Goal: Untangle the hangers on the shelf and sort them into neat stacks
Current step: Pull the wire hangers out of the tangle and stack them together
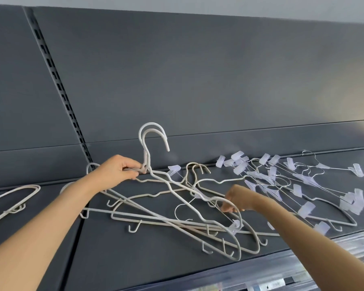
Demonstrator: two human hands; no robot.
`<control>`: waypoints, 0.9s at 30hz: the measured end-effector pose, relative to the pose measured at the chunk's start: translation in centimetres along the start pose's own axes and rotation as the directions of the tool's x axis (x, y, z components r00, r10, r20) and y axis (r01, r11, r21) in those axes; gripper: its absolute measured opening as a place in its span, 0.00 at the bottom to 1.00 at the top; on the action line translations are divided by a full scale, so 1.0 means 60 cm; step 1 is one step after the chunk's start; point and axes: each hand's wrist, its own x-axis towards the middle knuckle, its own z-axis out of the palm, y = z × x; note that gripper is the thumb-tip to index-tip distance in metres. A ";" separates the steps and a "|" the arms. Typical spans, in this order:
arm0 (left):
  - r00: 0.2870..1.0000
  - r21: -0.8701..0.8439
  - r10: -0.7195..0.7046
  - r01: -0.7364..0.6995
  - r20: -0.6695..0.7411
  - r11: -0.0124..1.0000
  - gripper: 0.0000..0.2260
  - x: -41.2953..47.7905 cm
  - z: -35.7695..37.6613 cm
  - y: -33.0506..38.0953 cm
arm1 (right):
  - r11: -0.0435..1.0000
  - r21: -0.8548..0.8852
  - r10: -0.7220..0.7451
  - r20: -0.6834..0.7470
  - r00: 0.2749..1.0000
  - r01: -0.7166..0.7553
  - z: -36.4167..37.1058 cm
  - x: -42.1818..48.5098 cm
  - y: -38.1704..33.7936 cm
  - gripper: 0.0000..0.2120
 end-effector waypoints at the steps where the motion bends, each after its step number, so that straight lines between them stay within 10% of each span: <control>1: 1.000 -0.009 0.001 -0.001 -0.002 1.000 0.27 -0.001 0.000 0.000 | 0.999 -0.043 0.015 -0.006 1.000 -0.015 0.006 0.003 -0.002 0.13; 15: 0.999 -0.036 0.033 -0.032 0.023 0.999 0.25 -0.008 0.004 0.007 | 0.969 0.233 -0.031 -0.194 0.980 0.077 -0.029 -0.006 -0.008 0.15; 27: 0.999 -0.035 0.014 -0.016 -0.037 0.999 0.18 -0.002 0.008 0.007 | 0.962 0.070 0.267 -0.456 0.849 -0.265 -0.064 -0.054 0.132 0.13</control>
